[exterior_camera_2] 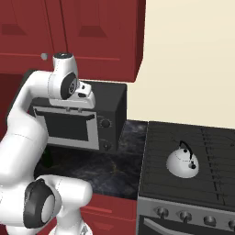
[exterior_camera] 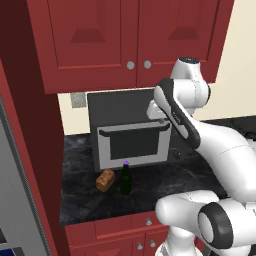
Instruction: Pick the pan from the cabinet and place it on the stove. Then turn on the stove burner for the pan.
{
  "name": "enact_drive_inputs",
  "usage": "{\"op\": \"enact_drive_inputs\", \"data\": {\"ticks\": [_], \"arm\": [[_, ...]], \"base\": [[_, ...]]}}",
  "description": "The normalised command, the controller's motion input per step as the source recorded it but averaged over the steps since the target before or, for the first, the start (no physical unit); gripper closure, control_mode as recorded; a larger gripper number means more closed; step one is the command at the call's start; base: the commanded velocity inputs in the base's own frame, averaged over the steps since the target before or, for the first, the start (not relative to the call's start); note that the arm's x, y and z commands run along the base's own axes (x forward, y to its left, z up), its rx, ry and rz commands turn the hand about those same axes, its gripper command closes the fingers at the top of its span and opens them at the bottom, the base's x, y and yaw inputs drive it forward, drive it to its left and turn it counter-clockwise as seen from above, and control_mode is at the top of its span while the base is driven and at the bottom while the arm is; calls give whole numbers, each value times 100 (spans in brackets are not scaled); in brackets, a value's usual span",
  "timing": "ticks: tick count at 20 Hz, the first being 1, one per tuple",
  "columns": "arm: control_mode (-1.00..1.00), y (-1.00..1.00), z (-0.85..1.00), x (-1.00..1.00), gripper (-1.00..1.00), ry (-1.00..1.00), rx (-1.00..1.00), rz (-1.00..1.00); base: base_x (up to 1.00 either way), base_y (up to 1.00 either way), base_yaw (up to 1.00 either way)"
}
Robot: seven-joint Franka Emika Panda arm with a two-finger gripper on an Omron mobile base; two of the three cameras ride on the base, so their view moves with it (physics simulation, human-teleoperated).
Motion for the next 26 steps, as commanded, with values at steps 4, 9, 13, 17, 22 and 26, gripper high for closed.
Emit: {"op": "enact_drive_inputs", "data": {"ticks": [4,9,13,17,22,26], "arm": [[-100,0,1,-16,-100,-6,0,0],[-100,4,0,-41,-100,-27,-1,0],[-100,-5,3,-44,-100,-27,0,5],[-100,-7,25,-8,-100,-17,0,4],[-100,-1,37,10,-100,-17,1,8],[-100,11,45,22,-100,-12,1,4]], "base": [[0,0,0],[0,0,0],[0,0,0],[0,0,0],[0,0,0],[0,0,0]]}}
